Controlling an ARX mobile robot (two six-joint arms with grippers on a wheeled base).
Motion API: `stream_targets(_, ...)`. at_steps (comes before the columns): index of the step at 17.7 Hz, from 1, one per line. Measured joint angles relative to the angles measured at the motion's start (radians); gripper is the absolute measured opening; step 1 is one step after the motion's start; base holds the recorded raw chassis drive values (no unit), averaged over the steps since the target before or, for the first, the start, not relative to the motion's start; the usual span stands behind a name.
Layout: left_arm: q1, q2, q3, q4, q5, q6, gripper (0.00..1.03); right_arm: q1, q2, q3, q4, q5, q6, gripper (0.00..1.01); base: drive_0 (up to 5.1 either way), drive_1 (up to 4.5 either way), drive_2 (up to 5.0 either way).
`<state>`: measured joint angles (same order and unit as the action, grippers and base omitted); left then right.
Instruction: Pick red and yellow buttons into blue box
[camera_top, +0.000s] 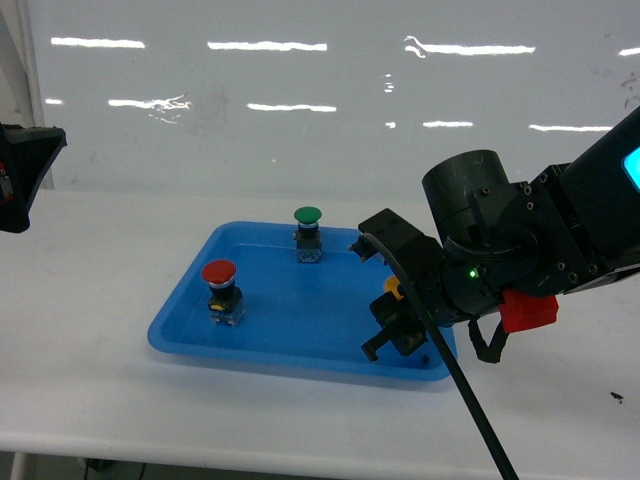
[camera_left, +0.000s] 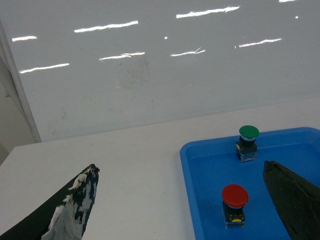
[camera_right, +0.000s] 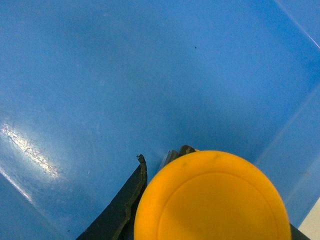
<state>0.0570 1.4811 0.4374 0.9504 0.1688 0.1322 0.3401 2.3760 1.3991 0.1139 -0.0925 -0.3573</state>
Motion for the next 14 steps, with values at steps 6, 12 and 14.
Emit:
stream_targets(6, 0.000, 0.000, 0.000, 0.000, 0.000, 0.000, 0.98, -0.022, -0.085, -0.072, 0.026, -0.015, 0.053, 0.35, 0.0, 0.00, 0.0)
stream_targets(12, 0.000, 0.000, 0.000, 0.000, 0.000, 0.000, 0.98, -0.111, -0.475, -0.344, 0.169, 0.023, 0.120, 0.27, 0.0, 0.00, 0.0)
stream_targets(14, 0.000, 0.000, 0.000, 0.001, 0.000, 0.000, 0.98, -0.130, -0.536, -0.420, 0.178, 0.039, 0.126, 0.27, 0.0, 0.00, 0.0)
